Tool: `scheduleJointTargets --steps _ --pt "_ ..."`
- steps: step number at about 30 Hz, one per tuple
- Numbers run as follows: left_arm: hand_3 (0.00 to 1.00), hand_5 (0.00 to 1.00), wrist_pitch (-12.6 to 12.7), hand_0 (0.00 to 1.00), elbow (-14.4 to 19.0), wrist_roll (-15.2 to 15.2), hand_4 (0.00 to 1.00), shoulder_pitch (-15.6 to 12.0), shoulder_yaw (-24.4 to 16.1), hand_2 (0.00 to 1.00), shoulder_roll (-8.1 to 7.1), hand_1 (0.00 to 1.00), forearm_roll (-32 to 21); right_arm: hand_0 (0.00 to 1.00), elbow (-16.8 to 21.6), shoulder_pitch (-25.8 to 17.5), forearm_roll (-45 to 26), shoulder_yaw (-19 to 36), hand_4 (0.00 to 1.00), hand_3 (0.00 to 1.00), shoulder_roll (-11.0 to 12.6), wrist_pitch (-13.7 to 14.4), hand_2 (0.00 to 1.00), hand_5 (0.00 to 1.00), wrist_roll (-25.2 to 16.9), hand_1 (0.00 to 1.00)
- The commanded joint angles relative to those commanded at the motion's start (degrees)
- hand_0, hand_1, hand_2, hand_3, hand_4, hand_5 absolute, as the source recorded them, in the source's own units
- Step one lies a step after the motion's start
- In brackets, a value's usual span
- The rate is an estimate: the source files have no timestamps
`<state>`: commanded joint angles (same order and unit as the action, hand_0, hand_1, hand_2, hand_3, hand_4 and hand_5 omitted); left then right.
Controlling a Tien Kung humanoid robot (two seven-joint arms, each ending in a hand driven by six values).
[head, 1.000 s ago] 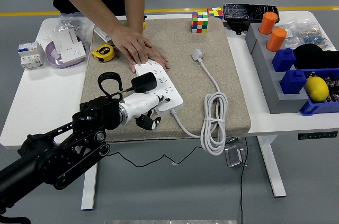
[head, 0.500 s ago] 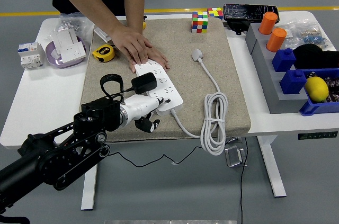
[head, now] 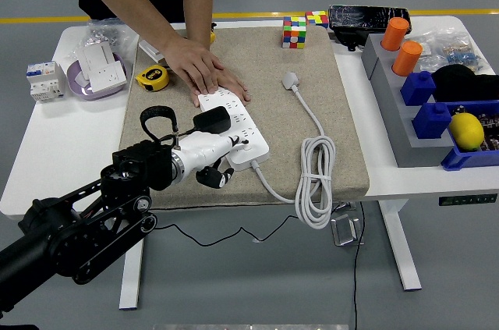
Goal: Pick up the plug,place it near the board,insert it into the board,press the button
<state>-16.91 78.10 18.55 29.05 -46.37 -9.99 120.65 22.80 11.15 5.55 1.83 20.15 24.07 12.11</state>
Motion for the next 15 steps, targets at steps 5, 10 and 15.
scheduleJointTargets --steps 5,10,15 --pt "0.757 0.145 0.85 0.149 7.11 -1.17 0.429 -4.75 -6.52 0.188 0.09 0.085 -1.53 0.998 -0.01 -0.21 -0.82 -0.46 0.998 0.859 -0.24 0.16 0.857 0.998 -0.38 0.928" --pt "0.647 0.236 4.78 0.266 14.83 -5.64 0.525 -10.44 -15.14 0.394 1.31 0.319 -10.86 0.998 0.30 -0.74 -0.92 -0.84 0.998 0.860 -0.28 0.00 0.857 0.998 -0.74 0.929" --pt "0.801 0.619 8.99 0.870 18.15 -10.75 0.998 -16.28 -23.23 0.806 3.83 0.858 -22.64 0.998 0.47 -0.88 -0.94 -0.96 0.998 0.859 -0.15 -0.09 0.856 0.998 -0.96 0.926"
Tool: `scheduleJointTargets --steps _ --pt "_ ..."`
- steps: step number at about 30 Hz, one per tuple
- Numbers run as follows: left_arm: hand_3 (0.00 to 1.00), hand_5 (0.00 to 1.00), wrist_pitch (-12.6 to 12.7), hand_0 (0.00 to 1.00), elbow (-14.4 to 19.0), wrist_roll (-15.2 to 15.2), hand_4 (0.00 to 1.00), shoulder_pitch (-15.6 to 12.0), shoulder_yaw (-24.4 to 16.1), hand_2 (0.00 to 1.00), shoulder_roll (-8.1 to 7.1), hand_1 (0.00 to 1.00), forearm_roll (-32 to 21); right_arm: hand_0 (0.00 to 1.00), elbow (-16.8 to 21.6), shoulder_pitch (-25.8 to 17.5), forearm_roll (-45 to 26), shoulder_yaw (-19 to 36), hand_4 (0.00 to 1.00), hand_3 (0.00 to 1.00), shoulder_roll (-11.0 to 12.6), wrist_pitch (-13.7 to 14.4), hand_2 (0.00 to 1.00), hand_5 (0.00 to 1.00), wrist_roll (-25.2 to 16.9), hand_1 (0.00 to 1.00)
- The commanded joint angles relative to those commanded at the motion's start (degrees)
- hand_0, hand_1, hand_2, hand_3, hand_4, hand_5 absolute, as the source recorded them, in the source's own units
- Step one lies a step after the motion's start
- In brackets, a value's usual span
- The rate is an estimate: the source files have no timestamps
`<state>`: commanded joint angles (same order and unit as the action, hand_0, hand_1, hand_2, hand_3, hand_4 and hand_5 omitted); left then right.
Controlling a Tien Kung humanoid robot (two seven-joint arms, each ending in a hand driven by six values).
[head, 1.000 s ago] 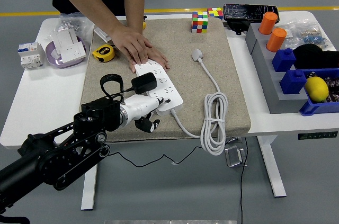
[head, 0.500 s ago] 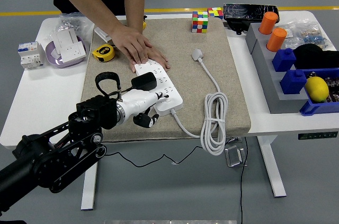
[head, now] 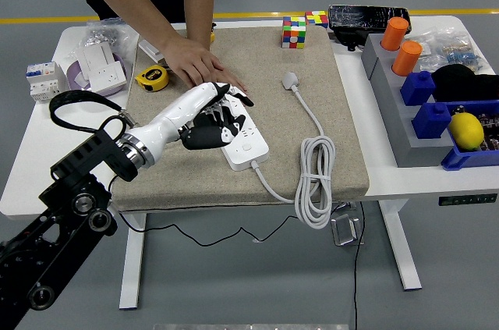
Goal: Pick up the plug,place it near the board,insert it into the board,press the button
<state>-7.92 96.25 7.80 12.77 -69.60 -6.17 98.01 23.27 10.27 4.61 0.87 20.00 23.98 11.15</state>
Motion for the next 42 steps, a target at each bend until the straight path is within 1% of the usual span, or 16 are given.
scheduleJointTargets --steps 2,3,6,8,9,13,15,16,20,21,30,37,42 --pt "0.801 0.619 2.45 0.870 -0.36 -1.96 0.998 -2.31 -3.47 0.806 1.11 0.858 -4.84 0.998 0.11 -0.23 -0.37 -0.29 0.998 0.859 0.02 0.02 0.856 0.998 -0.35 0.926" --pt "0.952 0.872 2.93 0.979 -0.58 -2.45 0.998 -3.31 -5.12 0.969 1.58 0.998 -7.45 0.998 0.19 -0.36 -0.56 -0.33 0.998 0.859 0.02 0.05 0.856 0.998 -0.59 0.926" --pt "0.952 0.872 3.12 0.979 -1.23 -2.96 0.998 -6.15 -10.08 0.969 2.65 0.998 -14.52 0.998 0.26 -0.66 -0.35 0.12 0.998 0.859 -0.14 0.12 0.856 0.998 -0.84 0.926" --pt "0.952 0.872 2.97 0.979 -1.48 -2.96 0.998 -7.38 -12.76 0.969 2.86 0.998 -19.37 0.998 0.24 -0.78 -0.22 0.28 0.998 0.859 -0.27 0.12 0.856 0.998 -0.87 0.926" --pt "0.988 0.895 2.88 0.998 -1.49 -2.96 0.998 -8.47 -14.42 0.982 2.86 0.998 -21.97 0.998 0.22 -0.91 0.00 0.65 0.998 0.859 -0.44 0.12 0.856 0.998 -0.90 0.928" --pt "0.988 0.895 2.64 0.998 -1.05 -2.75 0.998 -10.90 -17.44 0.982 2.37 0.998 -31.00 0.998 0.32 -1.27 0.66 1.54 0.998 0.859 -0.75 0.13 0.856 0.998 -0.94 0.928" --pt "0.990 0.892 2.51 0.995 -0.72 -2.62 0.998 -11.83 -19.08 0.979 2.43 0.998 -36.19 0.998 0.32 -1.45 0.88 1.85 0.998 0.859 -0.86 0.13 0.857 0.998 -0.96 0.924" --pt "0.990 0.892 2.53 0.995 -0.61 -2.63 0.998 -12.11 -19.75 0.979 2.54 0.998 -37.54 0.998 0.33 -1.53 1.01 1.99 0.998 0.859 -0.89 0.15 0.857 0.998 -0.97 0.924" --pt "0.990 0.892 2.36 0.995 -0.41 -2.47 0.998 -12.75 -21.69 0.979 2.77 0.998 -37.30 0.998 0.35 -1.84 1.23 2.04 0.998 0.859 -1.07 0.13 0.857 0.998 -0.96 0.924" --pt "0.978 0.926 2.32 0.981 -0.40 -2.42 0.998 -12.81 -21.90 0.959 2.82 0.998 -37.20 0.998 0.36 -1.87 1.25 2.02 0.998 0.858 -1.10 0.13 0.856 0.998 -0.95 0.924" --pt "0.972 0.931 2.08 0.976 -0.38 -2.18 0.998 -12.93 -22.56 0.954 3.39 0.998 -36.71 0.998 0.34 -1.90 0.94 1.48 0.998 0.858 -1.01 0.11 0.856 0.998 -0.95 0.923" --pt "0.970 0.932 1.89 0.974 -0.68 -2.13 0.998 -12.89 -24.01 0.953 3.65 0.998 -36.26 0.998 0.40 -1.49 1.06 1.55 0.998 0.859 -0.90 0.14 0.856 0.998 -0.97 0.924" --pt "0.969 0.932 1.59 0.972 -1.21 -2.03 0.998 -12.56 -24.30 0.950 3.49 0.996 -36.21 0.998 0.30 -1.60 0.78 1.43 0.998 0.859 -0.94 0.11 0.856 0.998 -0.93 0.924"
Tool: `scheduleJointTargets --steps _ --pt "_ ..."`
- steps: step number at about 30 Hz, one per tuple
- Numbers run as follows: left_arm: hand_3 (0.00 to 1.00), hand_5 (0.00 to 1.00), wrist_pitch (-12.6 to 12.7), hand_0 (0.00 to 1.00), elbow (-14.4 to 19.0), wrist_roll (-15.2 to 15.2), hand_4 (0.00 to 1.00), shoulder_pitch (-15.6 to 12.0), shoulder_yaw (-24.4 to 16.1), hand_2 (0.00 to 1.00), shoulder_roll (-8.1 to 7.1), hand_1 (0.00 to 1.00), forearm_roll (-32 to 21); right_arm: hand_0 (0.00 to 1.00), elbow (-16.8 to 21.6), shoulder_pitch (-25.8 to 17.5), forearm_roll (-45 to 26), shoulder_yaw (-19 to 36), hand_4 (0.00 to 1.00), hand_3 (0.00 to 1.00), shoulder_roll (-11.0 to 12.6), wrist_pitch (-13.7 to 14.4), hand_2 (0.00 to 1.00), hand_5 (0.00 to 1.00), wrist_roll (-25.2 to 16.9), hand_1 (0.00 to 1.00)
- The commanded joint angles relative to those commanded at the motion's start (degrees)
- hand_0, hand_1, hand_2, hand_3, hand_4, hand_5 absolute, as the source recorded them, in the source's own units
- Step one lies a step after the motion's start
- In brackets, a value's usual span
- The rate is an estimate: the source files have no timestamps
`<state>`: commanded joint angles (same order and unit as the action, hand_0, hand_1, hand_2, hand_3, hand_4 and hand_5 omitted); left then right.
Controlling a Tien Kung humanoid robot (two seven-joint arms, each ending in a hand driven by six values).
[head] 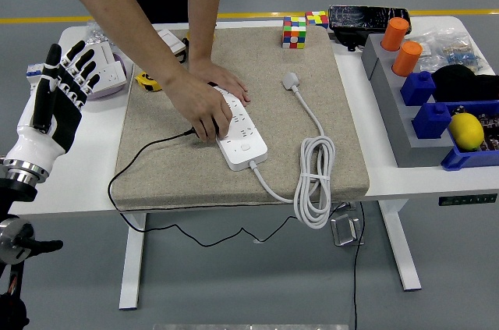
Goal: Pick up the plug,place it near the board,insert it into the board,press the button
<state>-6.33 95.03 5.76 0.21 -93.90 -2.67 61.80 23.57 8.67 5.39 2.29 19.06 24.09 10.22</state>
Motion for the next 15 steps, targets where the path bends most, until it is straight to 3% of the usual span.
scheduleJointTargets --steps 15 --pt "0.968 0.940 0.05 0.969 -0.44 0.24 0.998 0.30 -0.07 0.945 0.38 0.994 0.16 0.998 0.02 0.46 -0.05 -0.17 0.998 0.859 -0.01 0.05 0.857 0.998 0.00 0.924"
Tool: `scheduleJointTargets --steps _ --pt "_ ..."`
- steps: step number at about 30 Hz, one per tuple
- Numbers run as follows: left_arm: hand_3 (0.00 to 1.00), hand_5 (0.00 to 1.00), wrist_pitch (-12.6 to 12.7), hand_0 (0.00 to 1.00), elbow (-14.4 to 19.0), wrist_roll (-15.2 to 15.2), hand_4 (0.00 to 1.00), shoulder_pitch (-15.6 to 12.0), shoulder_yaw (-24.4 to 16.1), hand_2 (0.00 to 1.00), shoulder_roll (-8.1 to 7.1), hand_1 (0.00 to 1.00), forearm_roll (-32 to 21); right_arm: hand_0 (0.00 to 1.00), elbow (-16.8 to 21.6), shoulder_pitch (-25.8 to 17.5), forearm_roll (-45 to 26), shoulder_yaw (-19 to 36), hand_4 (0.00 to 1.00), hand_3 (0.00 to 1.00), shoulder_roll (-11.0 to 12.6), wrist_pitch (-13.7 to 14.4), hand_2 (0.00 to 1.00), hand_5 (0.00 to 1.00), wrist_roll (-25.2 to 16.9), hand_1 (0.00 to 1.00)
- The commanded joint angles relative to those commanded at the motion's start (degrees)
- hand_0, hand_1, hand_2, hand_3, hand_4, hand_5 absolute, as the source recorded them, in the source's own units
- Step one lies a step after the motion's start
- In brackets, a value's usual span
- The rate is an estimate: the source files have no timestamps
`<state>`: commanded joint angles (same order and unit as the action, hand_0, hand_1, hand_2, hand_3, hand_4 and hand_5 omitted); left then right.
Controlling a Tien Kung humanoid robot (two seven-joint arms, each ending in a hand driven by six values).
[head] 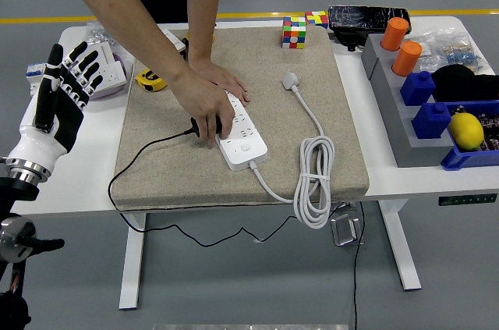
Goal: Pick up the plug,place it near the board,insert it into the board,press the button
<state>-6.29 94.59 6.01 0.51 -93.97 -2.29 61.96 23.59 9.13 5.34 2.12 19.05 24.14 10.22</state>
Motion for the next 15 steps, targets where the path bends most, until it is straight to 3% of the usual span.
scheduleJointTargets --steps 15 --pt "0.970 0.941 0.09 0.970 -0.02 0.06 0.998 0.02 -0.14 0.943 0.13 0.992 0.33 0.998 0.04 0.16 -0.11 -0.22 0.998 0.859 -0.01 0.00 0.857 0.998 0.01 0.925"
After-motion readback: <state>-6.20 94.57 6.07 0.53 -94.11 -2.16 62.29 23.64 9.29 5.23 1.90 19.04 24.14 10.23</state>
